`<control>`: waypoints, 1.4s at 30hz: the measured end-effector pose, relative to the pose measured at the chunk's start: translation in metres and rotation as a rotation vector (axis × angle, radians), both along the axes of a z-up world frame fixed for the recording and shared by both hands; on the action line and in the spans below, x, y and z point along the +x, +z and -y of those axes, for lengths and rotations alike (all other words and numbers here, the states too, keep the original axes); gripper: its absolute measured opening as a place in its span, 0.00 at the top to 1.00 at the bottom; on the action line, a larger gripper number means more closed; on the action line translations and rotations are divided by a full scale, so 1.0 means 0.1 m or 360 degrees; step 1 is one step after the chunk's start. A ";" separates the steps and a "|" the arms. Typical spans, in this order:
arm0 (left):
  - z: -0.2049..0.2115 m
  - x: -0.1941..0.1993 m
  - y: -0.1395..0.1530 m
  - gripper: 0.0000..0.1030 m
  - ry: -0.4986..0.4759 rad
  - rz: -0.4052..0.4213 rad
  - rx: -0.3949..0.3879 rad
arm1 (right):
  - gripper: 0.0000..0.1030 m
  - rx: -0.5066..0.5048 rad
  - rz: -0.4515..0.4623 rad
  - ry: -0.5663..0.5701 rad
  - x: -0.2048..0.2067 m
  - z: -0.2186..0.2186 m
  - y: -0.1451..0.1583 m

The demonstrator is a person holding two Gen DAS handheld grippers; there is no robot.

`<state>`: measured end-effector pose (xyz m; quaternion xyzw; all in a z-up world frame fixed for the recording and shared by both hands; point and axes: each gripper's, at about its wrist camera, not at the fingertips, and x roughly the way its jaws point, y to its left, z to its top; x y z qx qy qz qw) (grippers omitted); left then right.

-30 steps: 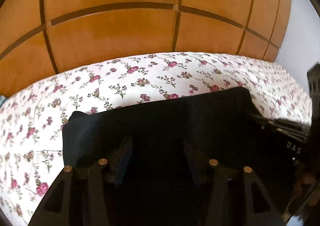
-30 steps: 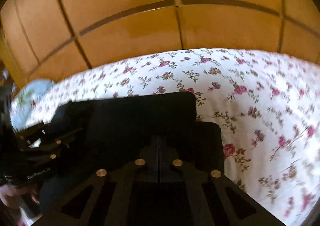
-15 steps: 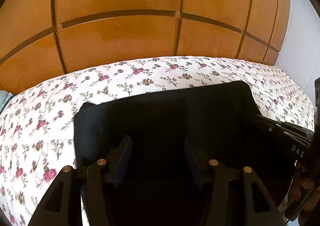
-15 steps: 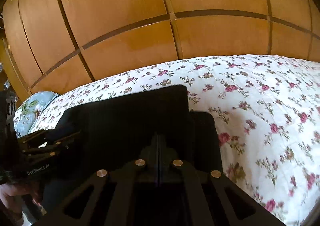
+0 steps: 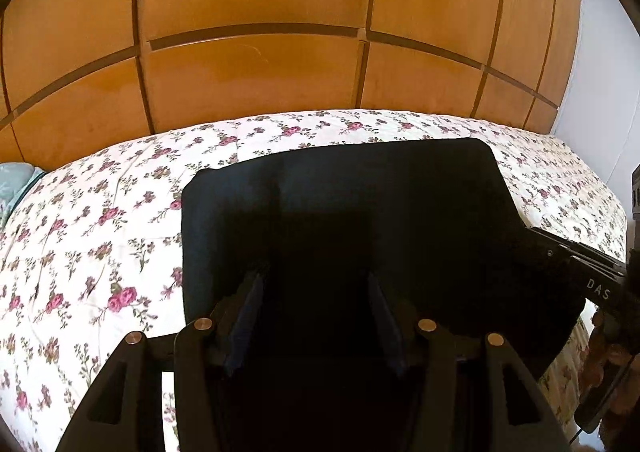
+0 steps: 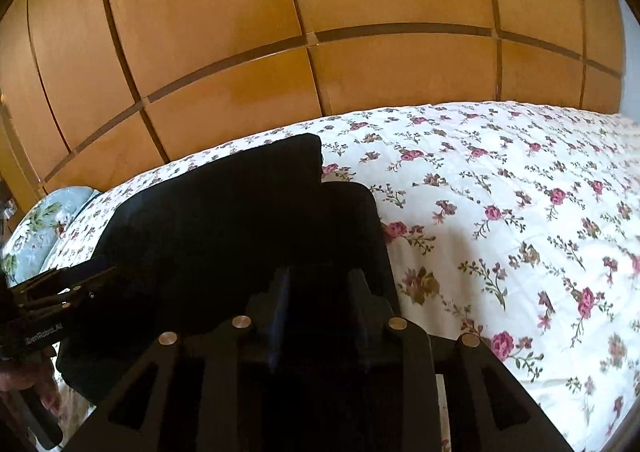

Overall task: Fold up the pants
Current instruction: 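Lower the folded bundle onto the sheet with both tools and open them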

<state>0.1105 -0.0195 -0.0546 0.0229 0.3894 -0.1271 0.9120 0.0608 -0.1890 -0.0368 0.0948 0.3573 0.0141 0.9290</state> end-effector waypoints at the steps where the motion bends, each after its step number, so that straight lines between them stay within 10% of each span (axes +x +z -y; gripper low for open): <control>1: -0.01 -0.02 0.01 0.47 0.0004 -0.0002 -0.0003 | 0.71 -0.0006 -0.0002 0.0000 0.00 -0.01 0.00; 15: -0.34 -0.37 0.10 0.42 0.0075 0.0013 -0.0119 | 0.62 0.0035 -0.0045 -0.0006 -0.14 0.01 0.04; 19: -0.66 -0.42 0.00 0.31 0.0158 -0.0065 -0.0290 | 0.25 0.0027 -0.0100 -0.0025 -0.16 0.05 0.03; 26: -1.02 -0.27 -0.32 0.28 0.0055 -0.0431 -0.0792 | 0.25 0.0577 -0.0263 0.0027 -0.09 0.38 -0.24; 30: -1.02 -0.20 -0.40 0.28 -0.0024 -0.0483 -0.0918 | 0.25 0.0633 -0.0292 0.0068 -0.05 0.40 -0.27; 42: -0.81 -0.20 -0.25 0.56 -0.0112 -0.0319 -0.0712 | 0.49 0.0403 -0.0210 0.0184 -0.04 0.19 -0.15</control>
